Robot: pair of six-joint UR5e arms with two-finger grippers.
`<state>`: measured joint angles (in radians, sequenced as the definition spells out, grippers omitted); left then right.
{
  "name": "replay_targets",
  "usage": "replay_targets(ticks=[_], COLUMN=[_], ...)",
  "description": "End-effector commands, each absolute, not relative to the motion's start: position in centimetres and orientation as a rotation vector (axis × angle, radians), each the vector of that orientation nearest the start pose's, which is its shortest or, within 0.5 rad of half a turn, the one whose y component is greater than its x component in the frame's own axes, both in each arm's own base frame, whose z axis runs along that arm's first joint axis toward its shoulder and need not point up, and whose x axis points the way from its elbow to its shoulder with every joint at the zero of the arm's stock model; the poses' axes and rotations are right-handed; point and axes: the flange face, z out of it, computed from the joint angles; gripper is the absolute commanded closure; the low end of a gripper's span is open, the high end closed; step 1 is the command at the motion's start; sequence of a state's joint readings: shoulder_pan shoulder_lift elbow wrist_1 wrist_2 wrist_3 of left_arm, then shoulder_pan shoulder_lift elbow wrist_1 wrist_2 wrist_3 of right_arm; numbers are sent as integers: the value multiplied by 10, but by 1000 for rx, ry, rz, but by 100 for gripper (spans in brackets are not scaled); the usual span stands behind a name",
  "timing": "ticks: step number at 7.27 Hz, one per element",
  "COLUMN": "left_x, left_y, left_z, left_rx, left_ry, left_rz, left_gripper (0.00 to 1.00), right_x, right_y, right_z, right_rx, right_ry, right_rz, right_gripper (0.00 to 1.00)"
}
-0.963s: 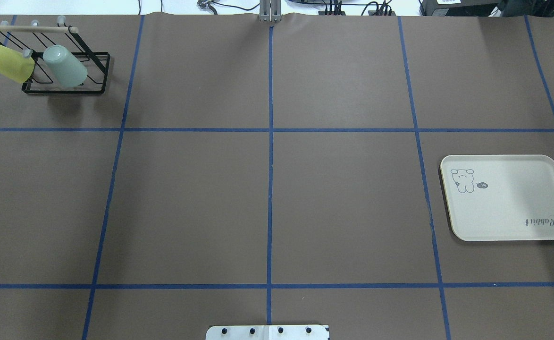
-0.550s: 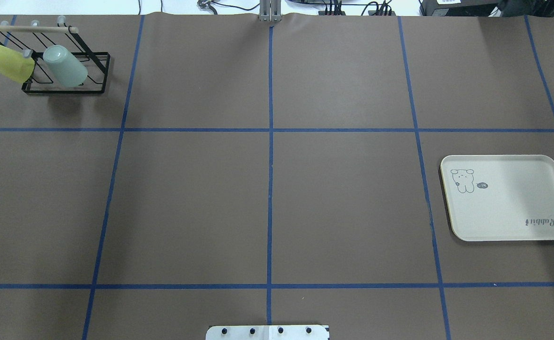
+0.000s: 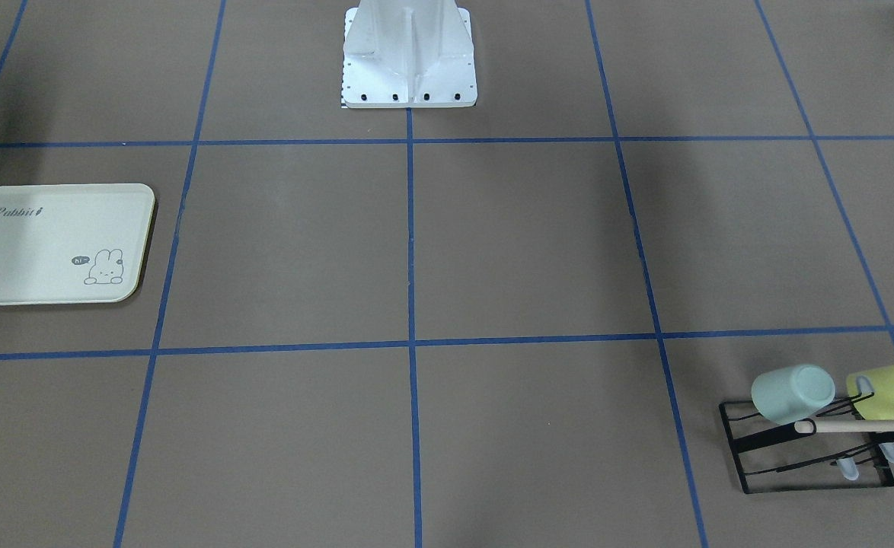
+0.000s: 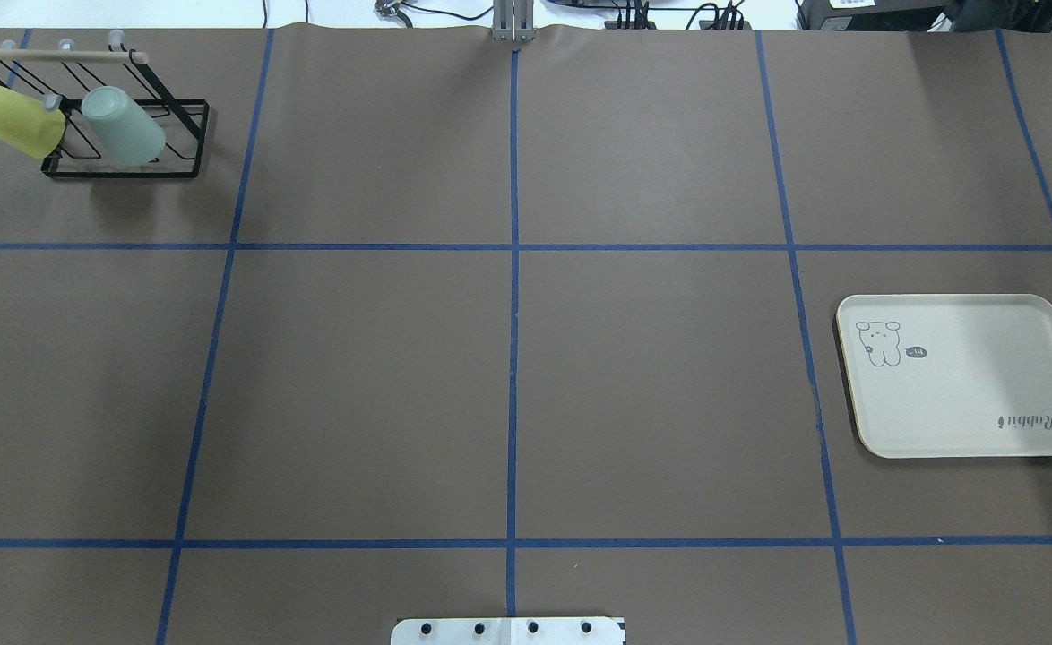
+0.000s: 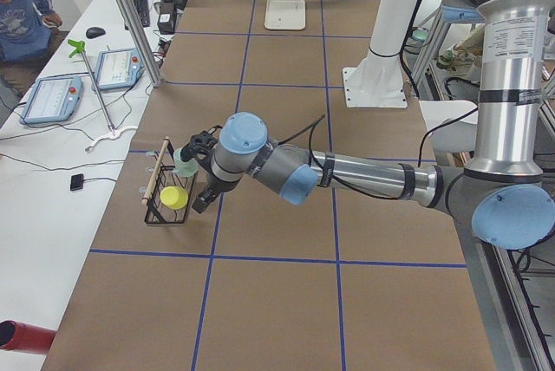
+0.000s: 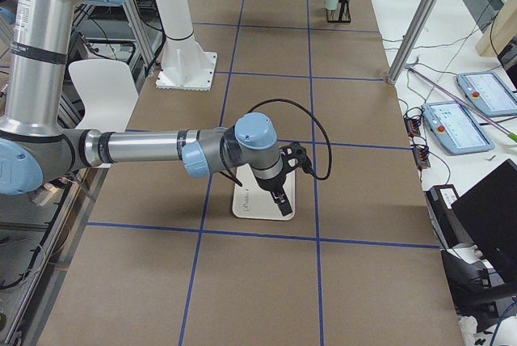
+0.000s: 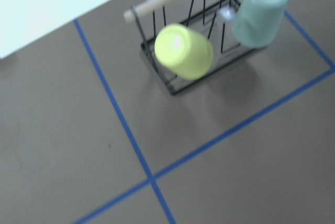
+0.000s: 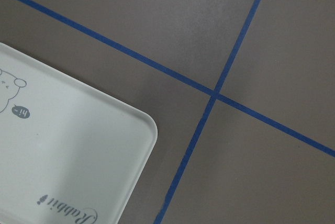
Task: Left arm grabs green cup and hands to right arm on tray
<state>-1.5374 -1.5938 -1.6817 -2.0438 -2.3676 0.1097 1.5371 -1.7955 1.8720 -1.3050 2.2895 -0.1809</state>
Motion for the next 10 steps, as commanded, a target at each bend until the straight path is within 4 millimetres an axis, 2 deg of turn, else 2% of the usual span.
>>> replay_targets(ticks=[1, 2, 3, 4, 5, 7, 8, 9, 10], left_x=[-18, -4, 34, 79, 102, 153, 175, 187, 189], left_y=[-571, -585, -597, -604, -616, -635, -650, -659, -662], left_z=[532, 508, 480, 466, 439, 426, 430, 437, 446], left_rx=[612, 609, 608, 573, 550, 519, 505, 498, 481], left_ry=[767, 801, 838, 878, 913, 900, 860, 845, 838], left_rz=[409, 354, 356, 370, 331, 314, 288, 294, 292], left_gripper=[0, 0, 0, 0, 0, 0, 0, 0, 0], right_x=[53, 53, 53, 53, 53, 52, 52, 52, 52], right_y=[-426, -430, -436, -438, -437, -437, -437, -437, -436], right_z=[583, 579, 572, 575, 577, 576, 576, 575, 575], right_rx=[386, 389, 397, 389, 385, 385, 385, 386, 385], right_ry=[-692, -694, -696, -699, -700, -705, -706, -708, -717], right_rz=[-319, -303, -291, -283, -280, -279, -280, -281, -281], right_gripper=[0, 0, 0, 0, 0, 0, 0, 0, 0])
